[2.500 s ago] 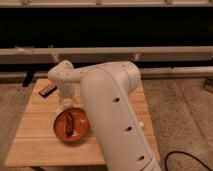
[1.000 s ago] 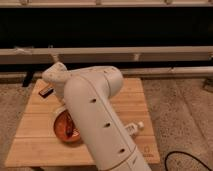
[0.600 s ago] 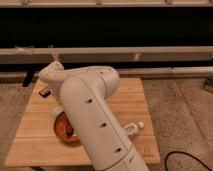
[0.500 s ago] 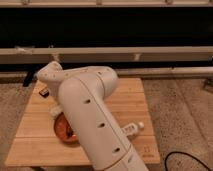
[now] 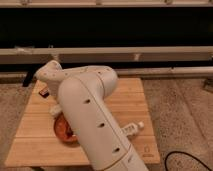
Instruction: Wipe the white sponge on the table
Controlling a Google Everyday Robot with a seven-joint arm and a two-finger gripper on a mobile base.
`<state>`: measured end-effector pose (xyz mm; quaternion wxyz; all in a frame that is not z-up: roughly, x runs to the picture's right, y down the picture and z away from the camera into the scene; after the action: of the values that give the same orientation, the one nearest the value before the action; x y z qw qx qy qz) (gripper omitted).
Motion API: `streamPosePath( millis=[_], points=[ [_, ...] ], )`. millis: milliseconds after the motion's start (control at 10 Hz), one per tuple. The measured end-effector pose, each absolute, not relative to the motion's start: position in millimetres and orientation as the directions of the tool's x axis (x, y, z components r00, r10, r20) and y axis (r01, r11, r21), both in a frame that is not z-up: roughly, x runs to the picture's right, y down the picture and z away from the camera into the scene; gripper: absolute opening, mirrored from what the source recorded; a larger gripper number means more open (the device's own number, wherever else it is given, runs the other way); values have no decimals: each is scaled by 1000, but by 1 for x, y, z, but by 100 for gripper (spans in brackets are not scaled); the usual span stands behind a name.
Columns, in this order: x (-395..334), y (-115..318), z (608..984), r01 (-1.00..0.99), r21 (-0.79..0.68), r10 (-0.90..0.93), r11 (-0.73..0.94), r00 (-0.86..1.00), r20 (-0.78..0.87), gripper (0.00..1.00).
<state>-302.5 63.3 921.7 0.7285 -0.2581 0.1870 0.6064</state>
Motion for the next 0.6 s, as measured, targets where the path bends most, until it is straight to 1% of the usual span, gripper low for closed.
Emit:
streamPosePath(
  millis=[400,600],
  points=[
    [-316,60,918,-974,-165,787,152,220,-576,1],
    [-309,46,927,-974,-168,790,154,223,-572,1]
  ],
)
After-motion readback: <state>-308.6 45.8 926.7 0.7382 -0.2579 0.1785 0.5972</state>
